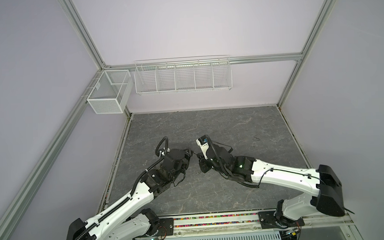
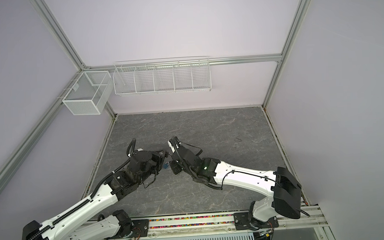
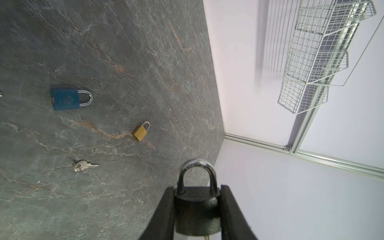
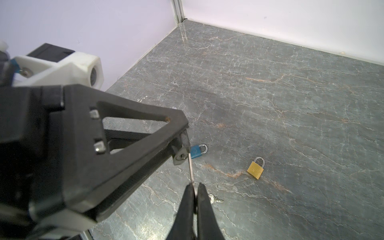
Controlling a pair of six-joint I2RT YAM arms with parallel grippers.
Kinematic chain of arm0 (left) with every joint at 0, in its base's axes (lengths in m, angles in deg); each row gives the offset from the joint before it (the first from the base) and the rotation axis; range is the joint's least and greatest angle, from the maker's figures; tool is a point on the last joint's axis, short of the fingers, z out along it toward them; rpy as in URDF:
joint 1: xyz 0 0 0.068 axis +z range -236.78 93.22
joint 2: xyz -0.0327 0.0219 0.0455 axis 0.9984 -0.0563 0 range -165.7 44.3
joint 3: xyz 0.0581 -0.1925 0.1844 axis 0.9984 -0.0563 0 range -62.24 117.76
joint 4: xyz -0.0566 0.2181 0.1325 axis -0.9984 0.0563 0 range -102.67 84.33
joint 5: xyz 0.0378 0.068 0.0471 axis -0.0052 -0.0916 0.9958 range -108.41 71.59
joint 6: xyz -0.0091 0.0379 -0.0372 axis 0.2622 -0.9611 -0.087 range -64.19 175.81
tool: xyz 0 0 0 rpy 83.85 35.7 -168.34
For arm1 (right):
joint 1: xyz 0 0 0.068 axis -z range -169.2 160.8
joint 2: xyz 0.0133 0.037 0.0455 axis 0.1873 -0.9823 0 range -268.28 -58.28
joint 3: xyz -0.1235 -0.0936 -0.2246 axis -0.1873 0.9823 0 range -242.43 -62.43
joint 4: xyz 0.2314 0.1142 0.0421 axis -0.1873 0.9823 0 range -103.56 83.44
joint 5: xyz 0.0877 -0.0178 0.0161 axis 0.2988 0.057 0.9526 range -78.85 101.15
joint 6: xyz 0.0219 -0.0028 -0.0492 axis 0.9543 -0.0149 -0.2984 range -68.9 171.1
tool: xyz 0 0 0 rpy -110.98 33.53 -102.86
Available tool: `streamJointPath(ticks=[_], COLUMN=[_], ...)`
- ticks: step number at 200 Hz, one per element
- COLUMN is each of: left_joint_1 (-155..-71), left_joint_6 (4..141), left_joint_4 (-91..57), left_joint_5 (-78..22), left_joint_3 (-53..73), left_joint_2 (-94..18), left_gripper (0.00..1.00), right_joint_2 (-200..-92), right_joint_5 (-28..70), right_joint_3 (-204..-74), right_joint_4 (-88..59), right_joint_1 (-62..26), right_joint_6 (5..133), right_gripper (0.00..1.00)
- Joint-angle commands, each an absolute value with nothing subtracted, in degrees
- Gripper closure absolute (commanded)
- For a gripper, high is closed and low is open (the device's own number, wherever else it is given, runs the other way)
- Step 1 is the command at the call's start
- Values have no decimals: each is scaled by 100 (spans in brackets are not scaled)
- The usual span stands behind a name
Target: Unlock with the key
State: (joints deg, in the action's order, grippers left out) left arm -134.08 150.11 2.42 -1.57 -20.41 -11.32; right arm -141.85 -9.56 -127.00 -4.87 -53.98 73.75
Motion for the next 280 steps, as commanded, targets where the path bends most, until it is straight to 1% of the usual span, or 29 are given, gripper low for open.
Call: streamJointPath(ticks=[1,67,102,155,180,195,246,264,280], left_joint_1=[-13406,-13408,-13406,-13412,-13434,-13443,-13451,-13450,-13448], left_joint_6=[15190,15225,15219,15187,15023,15084,15071,15012,15011], left_joint_4=[132,43,51,-111,203,-59,-118,-23,60], left_joint_5=[-92,-131,-197,-617,-695,-845,-1080,-1266,-1352], left_joint_3=[-2019,-2007,-1980,-1881,-1632,-1692,-1683,-1681,-1745], left_joint_2=[-1144,-1151,-1128,-1233,-1280,-1270,-1167,-1138,-1079], left_gripper=[100,100,100,100,100,100,100,100,100], right_joint_2=[-14214,-14401,-14450,-14571,-14756,-14776,-14517,-14342,-14299], right_joint_5=[-910,-966,-1316,-1094,-1567,-1817,-1575,-1208,-1334], right_joint_3=[-12826,-12849,-12861,-13159,-13387,-13397,-13028,-12849,-12800], right_joint_4=[-662,-711,-634,-739,-539,-577,-1250,-1556,-1513], right_joint_1=[-5451,-5492,-5511,-5532,-5701,-5775,-5788,-5815,-5877], right_joint_6=[7351,7386,7267,7254,6949,6788,6395,6023,5658], right_gripper=[93,93,93,93,93,93,93,93,93])
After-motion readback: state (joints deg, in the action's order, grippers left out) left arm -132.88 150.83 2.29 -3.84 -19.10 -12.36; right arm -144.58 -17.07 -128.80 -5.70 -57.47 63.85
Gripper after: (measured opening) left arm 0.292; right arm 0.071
